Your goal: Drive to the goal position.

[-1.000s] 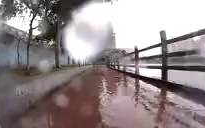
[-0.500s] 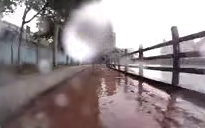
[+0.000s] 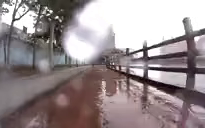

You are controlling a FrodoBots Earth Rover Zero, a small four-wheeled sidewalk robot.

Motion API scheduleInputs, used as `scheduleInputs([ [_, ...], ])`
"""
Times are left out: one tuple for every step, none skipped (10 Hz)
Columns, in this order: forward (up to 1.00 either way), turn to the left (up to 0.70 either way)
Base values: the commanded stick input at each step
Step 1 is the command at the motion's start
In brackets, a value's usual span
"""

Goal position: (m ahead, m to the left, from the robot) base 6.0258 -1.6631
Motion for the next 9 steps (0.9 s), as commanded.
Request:
scheduleInputs([
  [1.00,0.00],
  [1.00,0.00],
  [1.00,0.00],
  [1.00,0.00],
  [1.00,0.00],
  [1.00,0.00],
  [1.00,0.00],
  [1.00,0.00],
  [1.00,0.02],
])
